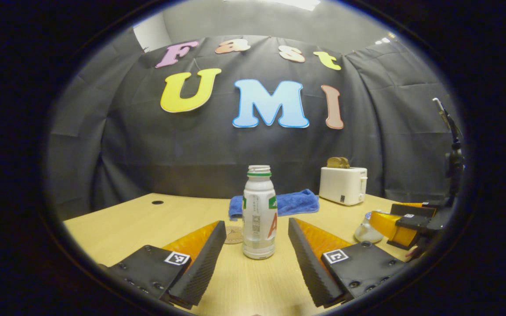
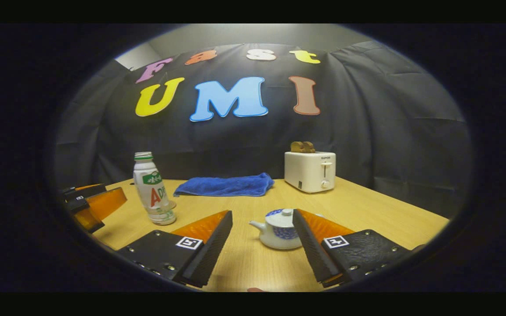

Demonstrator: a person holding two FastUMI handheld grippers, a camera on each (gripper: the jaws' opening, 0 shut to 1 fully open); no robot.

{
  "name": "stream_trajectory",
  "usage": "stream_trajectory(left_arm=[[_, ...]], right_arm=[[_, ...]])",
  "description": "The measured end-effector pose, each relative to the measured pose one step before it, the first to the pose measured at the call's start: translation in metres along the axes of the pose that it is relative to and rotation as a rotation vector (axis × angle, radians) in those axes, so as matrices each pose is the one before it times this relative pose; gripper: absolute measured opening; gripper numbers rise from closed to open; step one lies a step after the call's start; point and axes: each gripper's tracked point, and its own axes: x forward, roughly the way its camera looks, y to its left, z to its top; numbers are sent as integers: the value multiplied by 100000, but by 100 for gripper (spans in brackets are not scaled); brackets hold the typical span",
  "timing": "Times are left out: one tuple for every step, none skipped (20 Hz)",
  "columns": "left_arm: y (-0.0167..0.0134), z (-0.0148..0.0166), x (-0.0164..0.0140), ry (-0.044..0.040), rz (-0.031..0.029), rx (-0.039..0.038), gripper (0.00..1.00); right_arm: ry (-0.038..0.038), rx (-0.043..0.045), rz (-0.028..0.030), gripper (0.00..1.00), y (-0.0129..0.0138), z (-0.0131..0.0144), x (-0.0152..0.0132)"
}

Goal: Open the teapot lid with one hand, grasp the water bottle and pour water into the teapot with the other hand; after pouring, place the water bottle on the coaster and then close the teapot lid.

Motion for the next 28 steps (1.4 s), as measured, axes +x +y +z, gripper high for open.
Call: stream_trajectory(left_arm=[[231, 55, 567, 504, 111, -233, 99], [196, -310, 664, 618, 97, -429, 99], [77, -35, 684, 465, -235, -408, 99], [33, -54, 539, 511, -135, -537, 100], [-59, -65, 563, 889, -606, -1093, 100], [-149, -69, 233, 535, -639, -1182, 100], [-108, 8, 188, 370, -593, -1031, 99], [16, -94, 120, -281, -187, -359, 99], [218, 131, 74, -133, 592, 542, 99], [257, 45, -20, -215, 658, 786, 99], [142, -56, 108, -65, 349, 614, 99], [83, 43, 14, -122, 148, 336, 99], [75, 157, -60, -97, 115, 284, 99], [134, -40, 50, -3, 79, 335, 99], [33, 39, 106, 163, 27, 344, 99], [-40, -62, 93, 241, -40, 315, 99], [37, -47, 5, 134, -75, 89, 99], [35, 15, 68, 15, -16, 90, 99], [71, -69, 137, 164, -5, 298, 99], [145, -40, 99, 203, 244, 249, 95], [43, -213, 0, 437, -67, 147, 94], [24, -123, 61, 521, -67, -86, 95], [-18, -195, 137, 485, -112, -173, 95], [-112, -87, 74, 416, -347, -163, 94], [-129, -186, 64, 297, -301, -192, 95], [-169, 133, 160, -238, -316, -97, 99], [-221, -128, 175, 34, -146, 93, 95], [-325, 63, 348, 340, -281, 85, 99]], right_arm=[[302, -245, -812, 85, -279, 150, 536], [35, -503, -809, 85, -344, 238, 495], [35, -414, -797, 85, -366, 153, 455], [185, -127, -389, 85, -194, 63, 435], [600, 255, -425, 85, -178, -78, 248], [743, 158, -298, 85, -178, -107, 250], [985, 346, -591, 85, -287, -326, 402], [1042, 366, 34, 85, -104, -283, 325], [1594, 206, 148, 85, -35, -418, 457], [1946, 195, 467, 85, 55, -457, 480], [1003, -1008, -1190, 80, -324, -146, -83], [-995, -1084, 280, 73, -61, 480, 45], [-131, 247, -278, 52, 124, 32, 13], [-53, 31, 271, 20, 24, 105, -115], [-454, -947, 395, 27, 55, -8, 155], [272, -765, -66, 16, -3, -48, -55], [-474, -2207, -2067, 28, -401, 492, -1059], [-376, 19, -1707, 14, -205, -458, 2649], [-352, -816, 860, 0, -125, 108, -1322], [186, -404, 400, 6, 55, -16, 39], [-588, 45, 507, 6, 59, 30, 1], [-156, 523, 800, 22, 49, 122, -76], [-794, 1387, 865, 6, 170, 156, -77], [-1005, 296, 187, 6, 69, 333, -145], [-1424, -645, 222, 6, 87, 300, -82], [-1682, -1011, 255, 6, 132, 424, -199], [-1753, -1105, 210, 6, 157, 349, -170], [-1647, -308, 1276, 6, 343, 412, -202]])
